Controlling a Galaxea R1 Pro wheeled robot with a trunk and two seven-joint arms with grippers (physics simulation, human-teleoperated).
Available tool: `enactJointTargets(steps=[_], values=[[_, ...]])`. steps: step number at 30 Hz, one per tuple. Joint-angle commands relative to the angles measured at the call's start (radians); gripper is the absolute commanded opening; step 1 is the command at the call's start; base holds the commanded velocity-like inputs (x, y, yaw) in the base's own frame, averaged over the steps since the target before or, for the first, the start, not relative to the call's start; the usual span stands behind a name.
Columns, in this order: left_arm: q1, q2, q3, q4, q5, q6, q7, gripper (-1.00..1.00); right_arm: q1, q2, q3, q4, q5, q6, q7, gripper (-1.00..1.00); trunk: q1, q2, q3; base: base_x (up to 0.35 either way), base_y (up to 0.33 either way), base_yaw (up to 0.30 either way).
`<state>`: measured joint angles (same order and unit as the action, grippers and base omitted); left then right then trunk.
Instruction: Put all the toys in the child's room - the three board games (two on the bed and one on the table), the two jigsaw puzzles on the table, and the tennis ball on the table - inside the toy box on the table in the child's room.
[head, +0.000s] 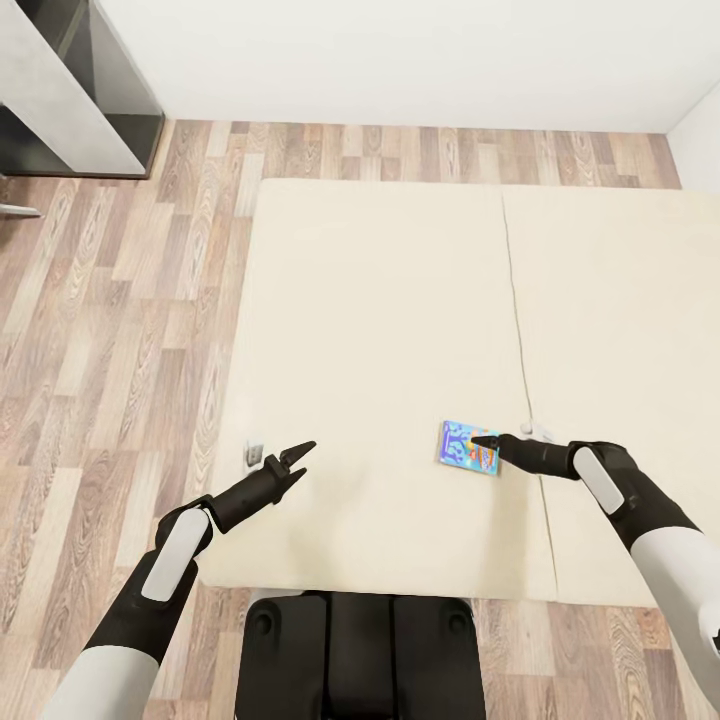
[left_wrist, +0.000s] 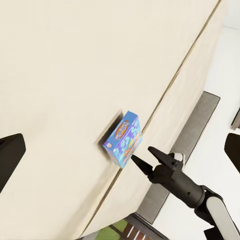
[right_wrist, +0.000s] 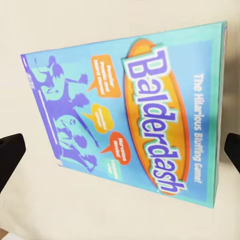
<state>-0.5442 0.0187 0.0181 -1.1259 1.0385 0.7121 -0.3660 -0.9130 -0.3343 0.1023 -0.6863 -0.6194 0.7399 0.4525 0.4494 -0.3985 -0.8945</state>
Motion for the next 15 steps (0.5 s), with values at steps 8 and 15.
enactJointTargets(steps=[8, 15], values=[[0.0, 0.0, 0.002, 0.0, 0.001, 0.007, -0.001, 1.0, -0.009, -0.002, 0.002, -0.011, 0.0, 0.002, 0.003, 1.0, 0.001, -0.002, -0.001, 0.0, 0.003, 0.0], [0.0, 0.0, 0.002, 0.0, 0.0, 0.007, -0.001, 1.0, -0.016, -0.004, 0.002, -0.015, 0.001, 0.001, 0.002, 1.0, 0.001, -0.002, -0.001, 0.0, 0.0, 0.0]])
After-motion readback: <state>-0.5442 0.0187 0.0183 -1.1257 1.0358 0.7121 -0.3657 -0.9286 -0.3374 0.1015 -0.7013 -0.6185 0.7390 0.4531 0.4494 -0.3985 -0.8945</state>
